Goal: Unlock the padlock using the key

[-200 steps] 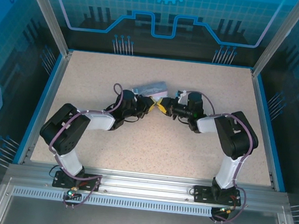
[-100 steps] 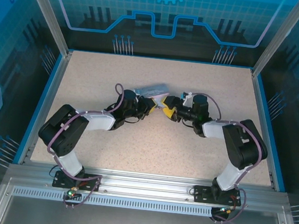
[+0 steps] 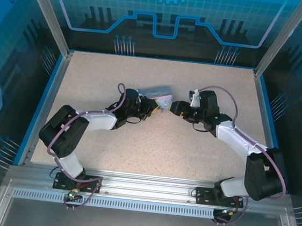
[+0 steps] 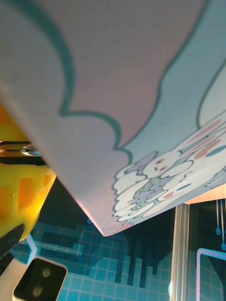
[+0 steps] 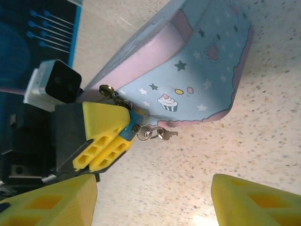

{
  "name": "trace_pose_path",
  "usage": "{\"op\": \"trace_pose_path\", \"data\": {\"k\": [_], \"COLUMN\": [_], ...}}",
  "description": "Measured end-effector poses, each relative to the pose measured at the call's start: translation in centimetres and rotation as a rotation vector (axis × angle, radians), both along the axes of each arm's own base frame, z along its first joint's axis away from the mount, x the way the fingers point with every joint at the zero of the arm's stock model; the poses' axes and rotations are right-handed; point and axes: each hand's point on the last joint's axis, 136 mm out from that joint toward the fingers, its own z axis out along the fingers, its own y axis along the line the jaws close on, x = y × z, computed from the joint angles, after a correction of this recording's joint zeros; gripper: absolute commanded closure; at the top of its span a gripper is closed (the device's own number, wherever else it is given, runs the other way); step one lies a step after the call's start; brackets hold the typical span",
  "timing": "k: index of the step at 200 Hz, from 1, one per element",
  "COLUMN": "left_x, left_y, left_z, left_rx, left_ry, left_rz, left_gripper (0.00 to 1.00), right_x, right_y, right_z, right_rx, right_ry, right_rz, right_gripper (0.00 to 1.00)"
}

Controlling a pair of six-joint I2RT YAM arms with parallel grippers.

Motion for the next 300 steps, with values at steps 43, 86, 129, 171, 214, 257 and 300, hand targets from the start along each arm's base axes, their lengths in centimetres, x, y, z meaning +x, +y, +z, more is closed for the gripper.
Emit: {"op": "trace_pose_path", "data": {"k": [43,86,129,171,214,257,300], "left_x": [-0.2,-0.5,-0.6,-0.6,-0.7,-0.6,-0.7], "left_y": [-0.3,-0.2,-0.3,-0.4,-0.5,-0.5,-0.7], "left_z": [0.0,-0.2,-0.3,-0.1,0.0,0.1,0.2], "left_rx": [0.013,0.031,0.038,0.035,0.033,0.033,0.029], "left_ry": [0.015,0.028,0.039,0.042,0.046,0.047,0.048], "left_rz": [-0.029,-0.048,-0.059,-0.066,-0.072,-0.073,-0.080], "left_gripper": [1.00,1.00,1.00,1.00,1.00,1.00,1.00], "right_x": [-0.9,-0.9,-0.9,-0.5,-0.4,0.0,0.8], "right_y": [1.4,1.9,1.9,2.9,3.5,3.9,4.4], "right_z": [0.7,-1.0,-2.2,-2.3,-3.8,-4.3,-4.4], "right_rx": [-0.298,-0.512,-0.652,-0.687,-0.717,-0.735,-0.747], "right_ry": [-0.148,-0.214,-0.278,-0.350,-0.355,-0.363,-0.376], "right_rz": [0.138,0.232,0.304,0.361,0.413,0.438,0.443], "right_gripper": [0.45,0.55,0.54,0.52,0.51,0.52,0.54]}}
